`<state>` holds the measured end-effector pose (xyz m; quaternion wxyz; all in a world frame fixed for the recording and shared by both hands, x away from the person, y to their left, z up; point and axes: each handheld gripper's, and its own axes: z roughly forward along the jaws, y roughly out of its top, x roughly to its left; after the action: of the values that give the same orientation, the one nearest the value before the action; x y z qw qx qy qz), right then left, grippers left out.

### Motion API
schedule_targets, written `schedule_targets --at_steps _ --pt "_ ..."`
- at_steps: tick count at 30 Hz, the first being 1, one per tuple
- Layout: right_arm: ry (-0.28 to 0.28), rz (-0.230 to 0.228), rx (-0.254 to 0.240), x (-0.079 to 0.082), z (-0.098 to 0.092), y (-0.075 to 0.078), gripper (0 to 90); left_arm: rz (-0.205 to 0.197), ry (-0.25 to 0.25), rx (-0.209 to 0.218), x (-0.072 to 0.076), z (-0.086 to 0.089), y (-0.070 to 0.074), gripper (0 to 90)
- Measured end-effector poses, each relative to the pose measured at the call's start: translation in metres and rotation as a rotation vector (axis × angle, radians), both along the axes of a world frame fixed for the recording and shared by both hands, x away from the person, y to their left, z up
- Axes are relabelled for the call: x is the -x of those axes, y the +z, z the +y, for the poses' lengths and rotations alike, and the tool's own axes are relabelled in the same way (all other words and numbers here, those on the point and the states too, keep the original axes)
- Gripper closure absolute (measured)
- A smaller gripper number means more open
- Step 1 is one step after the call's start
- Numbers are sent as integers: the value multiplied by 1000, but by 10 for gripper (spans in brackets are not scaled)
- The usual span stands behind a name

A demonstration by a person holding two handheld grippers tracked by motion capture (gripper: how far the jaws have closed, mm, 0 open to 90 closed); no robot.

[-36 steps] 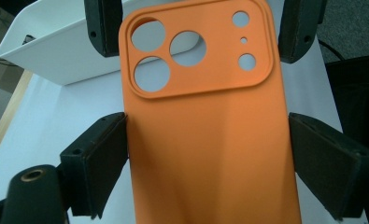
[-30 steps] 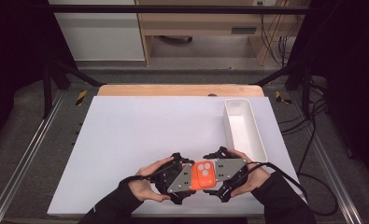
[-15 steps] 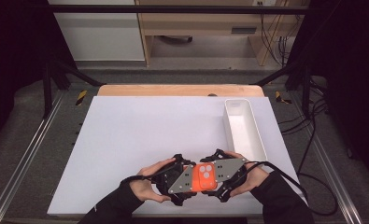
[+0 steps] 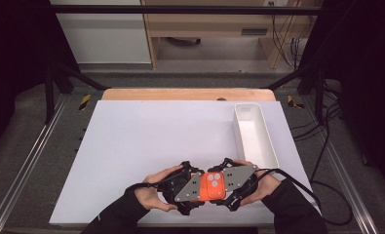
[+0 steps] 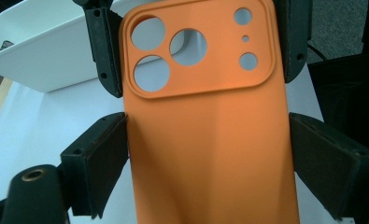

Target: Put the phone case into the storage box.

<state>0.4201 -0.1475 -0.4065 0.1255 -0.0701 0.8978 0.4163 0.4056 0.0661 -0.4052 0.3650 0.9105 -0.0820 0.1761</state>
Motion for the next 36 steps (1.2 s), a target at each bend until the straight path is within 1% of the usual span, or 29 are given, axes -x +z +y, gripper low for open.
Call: schedule_targets --at_steps 8,14,18,20,23,26,28,29,32,33,35,36 --pt "-6 22 -16 -1 0 2 160 16 -5 11 -2 3 2 142" --pt "-15 40 -10 0 0 3 163 29 -10 14 -3 2 1 143" --pt "-20 55 -7 -1 0 3 163 46 -9 21 -4 2 1 142" --pt "-23 66 -6 -1 0 4 164 47 -10 18 -4 3 2 143" --pt "-29 72 -9 -1 0 4 164 59 -4 20 -4 3 2 146" --pt "-32 76 -10 -1 0 5 164 81 3 31 -6 5 2 147" --pt "-39 76 -15 -2 -1 6 164 106 17 43 -8 7 3 131" --pt "-44 74 -16 -2 -1 6 164 117 22 48 -9 8 3 106" --pt "-52 76 -23 -4 -4 9 164 129 43 61 -9 12 4 72" --pt "-53 76 -22 -4 -5 10 164 141 51 69 -10 14 4 54" --pt "-65 79 -25 -5 -7 13 164 145 65 82 -11 17 5 27" --pt "-68 76 -26 -6 -8 14 164 158 75 97 -12 18 5 17"
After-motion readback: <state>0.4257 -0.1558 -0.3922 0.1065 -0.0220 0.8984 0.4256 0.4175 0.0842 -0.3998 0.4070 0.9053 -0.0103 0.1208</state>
